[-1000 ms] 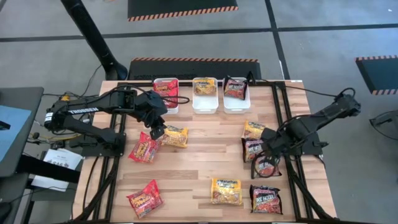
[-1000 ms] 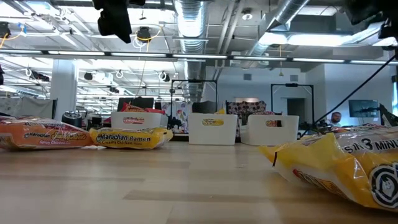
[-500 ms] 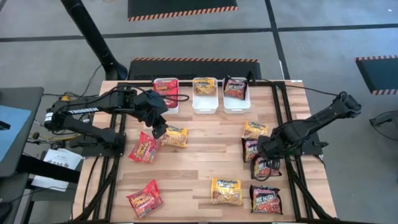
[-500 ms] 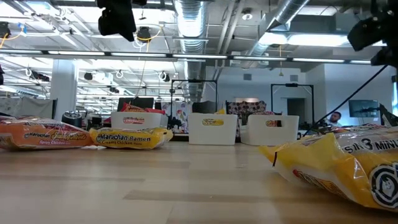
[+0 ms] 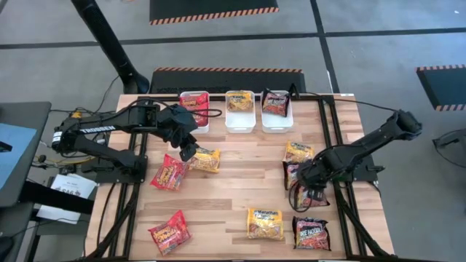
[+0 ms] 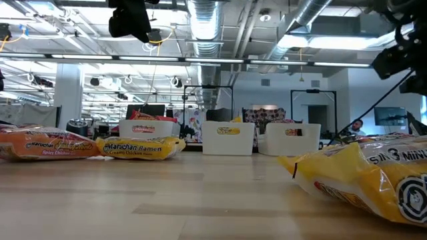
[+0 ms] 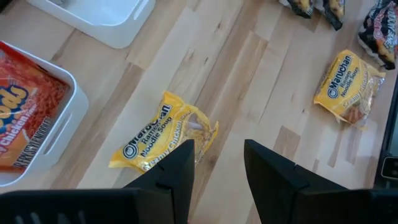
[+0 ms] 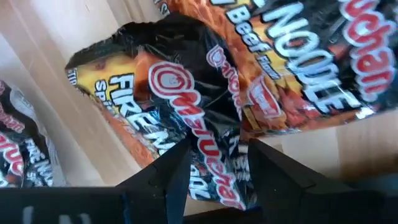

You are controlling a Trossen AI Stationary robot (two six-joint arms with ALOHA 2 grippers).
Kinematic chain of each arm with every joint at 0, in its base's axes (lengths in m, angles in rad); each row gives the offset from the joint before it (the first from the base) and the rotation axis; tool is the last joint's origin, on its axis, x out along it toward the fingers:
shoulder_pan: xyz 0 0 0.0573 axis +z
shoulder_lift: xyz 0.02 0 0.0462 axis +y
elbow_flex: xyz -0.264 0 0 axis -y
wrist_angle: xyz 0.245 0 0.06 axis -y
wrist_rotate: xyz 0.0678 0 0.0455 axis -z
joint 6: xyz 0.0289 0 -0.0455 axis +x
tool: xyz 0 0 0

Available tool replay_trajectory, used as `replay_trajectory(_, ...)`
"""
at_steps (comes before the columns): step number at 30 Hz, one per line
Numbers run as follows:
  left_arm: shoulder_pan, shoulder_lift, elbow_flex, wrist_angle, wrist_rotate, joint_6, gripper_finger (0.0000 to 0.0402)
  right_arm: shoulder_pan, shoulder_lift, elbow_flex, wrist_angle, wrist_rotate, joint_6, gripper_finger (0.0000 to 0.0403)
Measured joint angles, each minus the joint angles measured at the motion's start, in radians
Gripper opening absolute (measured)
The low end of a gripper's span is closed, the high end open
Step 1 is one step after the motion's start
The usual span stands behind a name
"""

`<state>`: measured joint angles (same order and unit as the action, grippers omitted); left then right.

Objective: Sort Maruchan noodles
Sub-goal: Put the black noodle pack into the right white bin

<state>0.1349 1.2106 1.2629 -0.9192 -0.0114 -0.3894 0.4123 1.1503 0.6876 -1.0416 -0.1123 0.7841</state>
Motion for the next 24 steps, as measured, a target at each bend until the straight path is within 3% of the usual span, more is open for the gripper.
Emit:
replay_trajectory(9,0.000,0.000,0.000,-0.002,-0.005,0.000,0.0125,-0.004,0.091,-0.003,0.056,-0.025,-0.003,0.0170)
replay_trajectory(19,0.000,0.000,0.000,-0.003,-0.027,0.000,0.0125,-0.004,0.146,-0.004,0.077,-0.075,0.034,0.0019)
replay_trajectory(24,0.000,0.000,0.000,-0.003,-0.027,0.000,0.0125,-0.003,0.145,0.003,0.072,-0.079,0.064,0.0010)
